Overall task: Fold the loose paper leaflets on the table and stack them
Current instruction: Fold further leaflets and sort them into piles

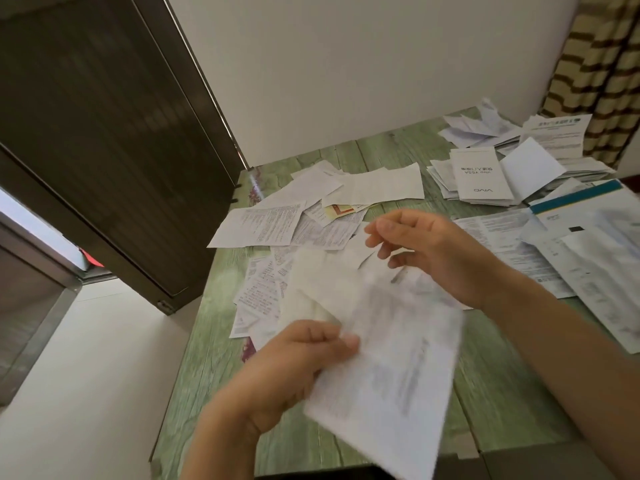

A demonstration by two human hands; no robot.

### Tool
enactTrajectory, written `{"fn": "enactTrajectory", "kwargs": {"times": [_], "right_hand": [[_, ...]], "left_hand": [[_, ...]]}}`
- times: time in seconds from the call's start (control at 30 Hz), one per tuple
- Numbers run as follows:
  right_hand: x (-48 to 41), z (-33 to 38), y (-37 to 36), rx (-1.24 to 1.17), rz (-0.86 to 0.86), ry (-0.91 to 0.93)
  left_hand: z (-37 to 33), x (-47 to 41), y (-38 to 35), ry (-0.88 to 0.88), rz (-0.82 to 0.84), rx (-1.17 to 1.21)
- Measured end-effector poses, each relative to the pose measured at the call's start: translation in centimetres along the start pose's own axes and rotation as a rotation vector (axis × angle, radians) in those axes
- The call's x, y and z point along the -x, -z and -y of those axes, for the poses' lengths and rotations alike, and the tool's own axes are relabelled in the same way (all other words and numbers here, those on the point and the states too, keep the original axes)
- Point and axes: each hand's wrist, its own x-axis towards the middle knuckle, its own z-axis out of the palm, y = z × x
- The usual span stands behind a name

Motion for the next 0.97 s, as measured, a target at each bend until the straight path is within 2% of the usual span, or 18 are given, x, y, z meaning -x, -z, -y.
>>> {"fn": "enactTrajectory", "kwargs": {"times": [0.07, 0.13, 0.17, 0.23, 0.43, 0.57, 0.83, 0.97], "right_hand": [[0.4, 0.6, 0.3, 0.205, 0.272, -0.071], [0.9, 0.4, -0.2, 0.460, 0.539, -0.187], [1.1, 0.1, -0.4, 0.565, 0.621, -0.222], [1.4, -0.1, -0.9, 0.668, 0.672, -0.236], [1.4, -0.1, -1.3, 0.582, 0.579, -0.152], [1.2, 0.1, -0.2, 0.487, 0.544, -0.171], [0.7, 0.0, 0.7, 0.417, 0.494, -0.153], [0.2, 0.0, 1.5, 0.311, 0.317, -0.083]], "left_hand": [[0.2, 0.0, -0.1, 0.067, 0.120, -0.183], [0.4, -0.4, -0.3, 0.071, 0.140, -0.281], [0.4, -0.5, -0.4, 0.052, 0.133, -0.300], [0.3, -0.3, -0.6, 0.015, 0.110, -0.321], [0.1, 0.1, 0.0, -0.012, 0.123, -0.256], [-0.3, 1.0, 0.7, 0.033, 0.161, -0.164], [-0.5, 1.1, 0.3, 0.044, 0.143, -0.129], [-0.3, 1.2, 0.4, 0.049, 0.141, -0.118]]}}
